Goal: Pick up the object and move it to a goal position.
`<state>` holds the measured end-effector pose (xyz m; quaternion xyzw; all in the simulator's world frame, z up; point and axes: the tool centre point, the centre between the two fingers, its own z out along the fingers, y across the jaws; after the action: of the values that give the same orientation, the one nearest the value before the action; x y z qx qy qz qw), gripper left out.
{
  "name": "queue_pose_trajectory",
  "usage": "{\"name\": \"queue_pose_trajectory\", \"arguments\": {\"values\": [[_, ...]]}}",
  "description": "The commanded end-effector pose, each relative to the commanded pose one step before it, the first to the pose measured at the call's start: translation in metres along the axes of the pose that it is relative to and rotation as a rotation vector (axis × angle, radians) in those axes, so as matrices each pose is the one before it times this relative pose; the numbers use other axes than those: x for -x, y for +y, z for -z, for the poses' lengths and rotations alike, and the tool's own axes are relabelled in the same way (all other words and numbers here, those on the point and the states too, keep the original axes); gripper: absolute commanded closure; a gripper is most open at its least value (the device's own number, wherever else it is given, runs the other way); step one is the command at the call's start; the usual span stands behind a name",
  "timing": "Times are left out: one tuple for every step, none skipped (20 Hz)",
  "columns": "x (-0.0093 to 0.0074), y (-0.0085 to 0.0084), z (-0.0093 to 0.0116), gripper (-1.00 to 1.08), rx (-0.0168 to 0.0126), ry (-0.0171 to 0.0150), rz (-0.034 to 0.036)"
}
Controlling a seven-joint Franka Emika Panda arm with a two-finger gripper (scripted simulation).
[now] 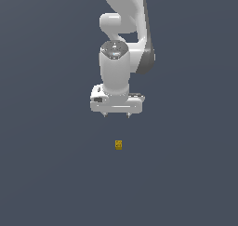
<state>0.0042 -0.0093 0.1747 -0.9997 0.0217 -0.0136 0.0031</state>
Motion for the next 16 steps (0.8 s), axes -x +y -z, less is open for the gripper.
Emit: {"name": "queue_pose_trajectory", "arguments": {"values": [[0.0, 0.00001, 0.0, -0.92, 0.0, 0.0, 0.0], [0.00017, -0.00008, -0.00006, -0.92, 0.00058, -0.00043, 0.00137], [0.00048, -0.00017, -0.00018, -0.92, 0.00163, -0.00127, 0.00391], [0.00078, -0.00031, -0.00032, -0.92, 0.0027, -0.00212, 0.00649], [0.00107, -0.00043, -0.00045, -0.92, 0.00374, -0.00295, 0.00901], [0.00133, -0.00055, -0.00059, -0.92, 0.00474, -0.00377, 0.01145], [0.00122, -0.00053, -0.00059, -0.92, 0.00451, -0.00362, 0.01092], [0.00087, -0.0004, -0.00048, -0.92, 0.00339, -0.00275, 0.00823], [0.00053, -0.00029, -0.00037, -0.92, 0.00229, -0.00188, 0.00559], [0.00022, -0.00012, -0.00023, -0.92, 0.00117, -0.00097, 0.00286], [-0.00003, 0.00015, -0.00002, -0.92, 0.0, 0.0, 0.0], [-0.00016, -0.00009, 0.00011, -0.92, -0.00071, 0.00058, -0.00172], [0.0002, 0.00008, 0.00034, -0.92, -0.00047, 0.00044, -0.00122], [0.00018, 0.0, 0.00014, -0.92, 0.0, 0.0, 0.0], [-0.0001, 0.00016, -0.00008, -0.92, 0.0, 0.0, 0.0], [-0.00048, -0.00026, -0.00048, -0.92, 0.0002, -0.00025, 0.00061]]}}
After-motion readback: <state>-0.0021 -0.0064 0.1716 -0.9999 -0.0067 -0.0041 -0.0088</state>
